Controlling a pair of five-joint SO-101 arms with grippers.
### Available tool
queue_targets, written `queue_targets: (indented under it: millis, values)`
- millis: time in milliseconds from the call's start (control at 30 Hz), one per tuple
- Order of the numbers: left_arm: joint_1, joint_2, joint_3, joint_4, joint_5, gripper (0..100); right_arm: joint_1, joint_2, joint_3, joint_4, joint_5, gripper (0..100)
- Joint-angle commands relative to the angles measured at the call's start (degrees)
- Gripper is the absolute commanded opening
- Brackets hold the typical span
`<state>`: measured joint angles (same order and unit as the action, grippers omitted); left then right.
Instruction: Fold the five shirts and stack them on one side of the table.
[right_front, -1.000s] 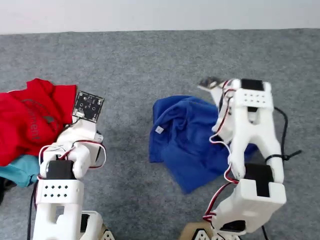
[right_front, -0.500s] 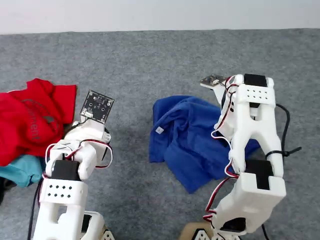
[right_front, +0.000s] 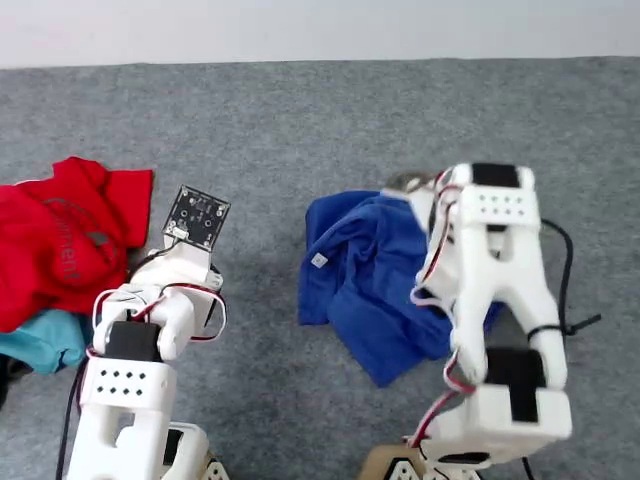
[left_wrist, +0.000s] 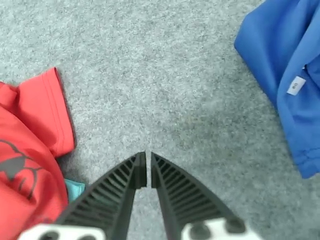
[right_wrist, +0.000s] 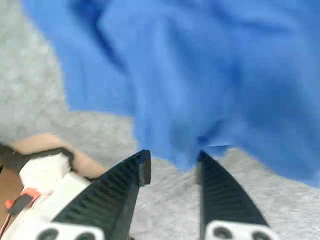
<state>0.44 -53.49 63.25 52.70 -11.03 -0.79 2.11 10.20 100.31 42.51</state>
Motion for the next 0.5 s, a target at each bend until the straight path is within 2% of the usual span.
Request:
queue_targets:
  millis: [0,267,467]
  values:
    - [-0.09,-0.7,-0.31,0.53,0.44,2,-2.24,-8.84,7.74,-0.66,0.44,23.6]
    - [-0.09,-0.7,-0.13,0.53,0.44,2,-3.3,-10.59,18.9,-14.11,0.44,24.3]
    - [-0.09,-1.05,1.98,0.44,0.44,2,-3.47,-11.12,18.73,-13.41,0.18,24.2]
